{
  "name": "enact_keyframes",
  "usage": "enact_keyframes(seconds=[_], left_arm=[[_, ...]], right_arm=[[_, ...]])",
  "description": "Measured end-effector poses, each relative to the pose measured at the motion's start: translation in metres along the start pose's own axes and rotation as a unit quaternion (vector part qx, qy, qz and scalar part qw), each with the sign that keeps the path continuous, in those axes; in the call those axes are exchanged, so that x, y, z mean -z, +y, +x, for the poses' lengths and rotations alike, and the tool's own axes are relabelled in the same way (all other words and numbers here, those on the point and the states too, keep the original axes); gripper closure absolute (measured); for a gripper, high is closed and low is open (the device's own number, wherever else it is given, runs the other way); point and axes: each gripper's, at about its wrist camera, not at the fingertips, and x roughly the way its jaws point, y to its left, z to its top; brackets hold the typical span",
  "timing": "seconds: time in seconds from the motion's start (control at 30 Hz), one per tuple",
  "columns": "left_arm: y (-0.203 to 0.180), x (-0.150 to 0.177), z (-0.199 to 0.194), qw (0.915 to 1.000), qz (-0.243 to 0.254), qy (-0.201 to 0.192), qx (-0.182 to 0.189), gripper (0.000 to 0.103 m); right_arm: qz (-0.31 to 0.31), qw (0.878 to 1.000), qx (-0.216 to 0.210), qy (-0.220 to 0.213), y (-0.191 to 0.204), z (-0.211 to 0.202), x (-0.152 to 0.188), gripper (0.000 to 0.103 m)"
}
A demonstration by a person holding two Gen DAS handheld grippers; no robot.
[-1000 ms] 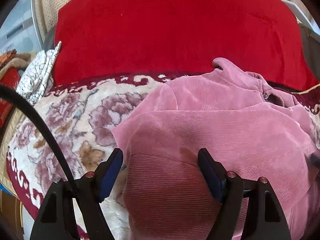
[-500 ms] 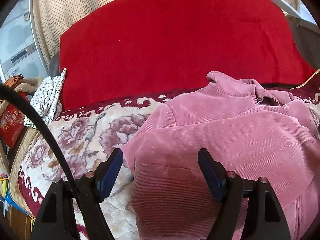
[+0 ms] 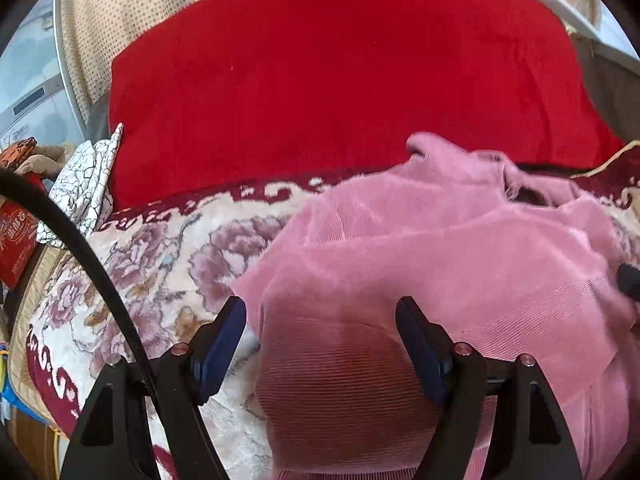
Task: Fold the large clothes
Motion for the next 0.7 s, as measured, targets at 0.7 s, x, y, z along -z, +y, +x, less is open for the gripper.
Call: enact_keyframes(seconds=[0.7], left_arm=[[0.084, 0.082, -0.049, 0.9895, -0.098, 0.056, 0.089, 0.023]], right_arm=[[0.047, 0.998, -0.01, 0.029, -0.062, -0.091, 0.034, 0.037]])
